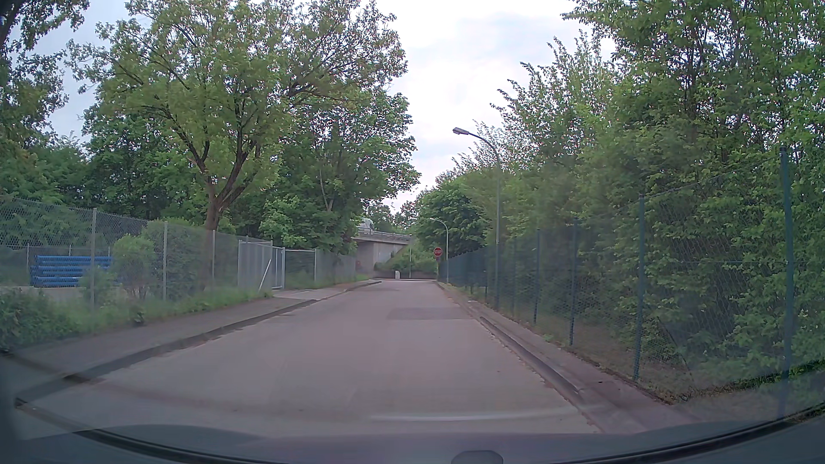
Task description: Follow the waypoints while adhering to traffic rules and regulations
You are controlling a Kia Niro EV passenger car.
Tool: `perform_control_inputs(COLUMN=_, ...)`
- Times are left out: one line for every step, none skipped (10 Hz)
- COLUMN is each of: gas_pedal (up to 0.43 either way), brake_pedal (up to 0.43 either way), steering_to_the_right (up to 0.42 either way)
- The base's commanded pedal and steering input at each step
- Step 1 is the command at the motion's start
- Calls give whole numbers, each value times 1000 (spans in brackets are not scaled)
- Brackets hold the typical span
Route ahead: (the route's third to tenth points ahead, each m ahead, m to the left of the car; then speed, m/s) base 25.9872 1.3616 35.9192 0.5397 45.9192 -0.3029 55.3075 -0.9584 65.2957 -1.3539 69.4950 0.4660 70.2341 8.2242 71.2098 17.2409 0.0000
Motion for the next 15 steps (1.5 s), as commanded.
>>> perform_control_inputs(gas_pedal=0, brake_pedal=402, steering_to_the_right=-48)
perform_control_inputs(gas_pedal=0, brake_pedal=402, steering_to_the_right=-49)
perform_control_inputs(gas_pedal=0, brake_pedal=402, steering_to_the_right=-49)
perform_control_inputs(gas_pedal=0, brake_pedal=402, steering_to_the_right=-49)
perform_control_inputs(gas_pedal=0, brake_pedal=402, steering_to_the_right=-50)
perform_control_inputs(gas_pedal=0, brake_pedal=402, steering_to_the_right=-53)
perform_control_inputs(gas_pedal=0, brake_pedal=402, steering_to_the_right=-61)
perform_control_inputs(gas_pedal=0, brake_pedal=402, steering_to_the_right=-72)
perform_control_inputs(gas_pedal=0, brake_pedal=402, steering_to_the_right=-82)
perform_control_inputs(gas_pedal=0, brake_pedal=409, steering_to_the_right=-84)
perform_control_inputs(gas_pedal=0, brake_pedal=402, steering_to_the_right=-83)
perform_control_inputs(gas_pedal=0, brake_pedal=402, steering_to_the_right=-79)
perform_control_inputs(gas_pedal=0, brake_pedal=402, steering_to_the_right=-71)
perform_control_inputs(gas_pedal=0, brake_pedal=402, steering_to_the_right=-66)
perform_control_inputs(gas_pedal=0, brake_pedal=409, steering_to_the_right=-60)
